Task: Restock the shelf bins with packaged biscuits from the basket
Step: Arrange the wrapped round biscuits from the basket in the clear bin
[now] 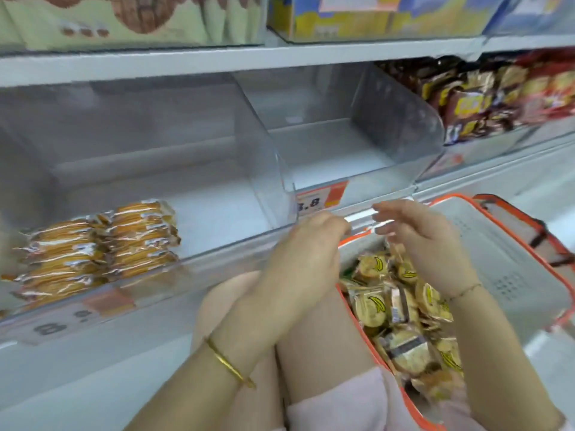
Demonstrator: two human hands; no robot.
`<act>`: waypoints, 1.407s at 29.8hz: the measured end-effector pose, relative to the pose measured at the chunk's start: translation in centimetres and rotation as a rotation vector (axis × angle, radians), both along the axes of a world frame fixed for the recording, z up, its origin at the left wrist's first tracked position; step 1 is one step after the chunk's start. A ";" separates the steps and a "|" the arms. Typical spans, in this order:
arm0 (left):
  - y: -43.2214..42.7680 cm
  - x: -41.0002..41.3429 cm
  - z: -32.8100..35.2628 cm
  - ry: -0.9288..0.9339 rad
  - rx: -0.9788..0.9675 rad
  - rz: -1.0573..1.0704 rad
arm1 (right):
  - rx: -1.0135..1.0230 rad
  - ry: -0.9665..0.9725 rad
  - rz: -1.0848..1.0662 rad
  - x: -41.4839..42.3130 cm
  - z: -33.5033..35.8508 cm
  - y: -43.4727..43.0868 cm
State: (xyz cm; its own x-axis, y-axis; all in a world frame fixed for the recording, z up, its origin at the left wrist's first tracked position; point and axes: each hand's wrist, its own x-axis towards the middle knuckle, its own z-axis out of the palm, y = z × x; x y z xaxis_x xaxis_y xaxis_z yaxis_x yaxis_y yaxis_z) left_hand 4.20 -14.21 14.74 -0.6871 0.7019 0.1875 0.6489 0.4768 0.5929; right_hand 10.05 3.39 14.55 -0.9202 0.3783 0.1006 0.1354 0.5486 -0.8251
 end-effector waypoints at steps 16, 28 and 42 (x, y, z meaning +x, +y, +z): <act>14.6 1.7 -15.1 -0.210 -0.754 -0.162 | 0.581 -0.903 0.053 3.3 -13.3 8.1; 9.0 -1.6 -4.0 -0.345 -0.259 -0.036 | -0.076 -0.112 0.093 4.6 -6.8 8.6; -9.6 -4.1 8.0 -0.424 0.127 0.340 | -0.970 0.132 0.508 -1.4 0.4 -4.8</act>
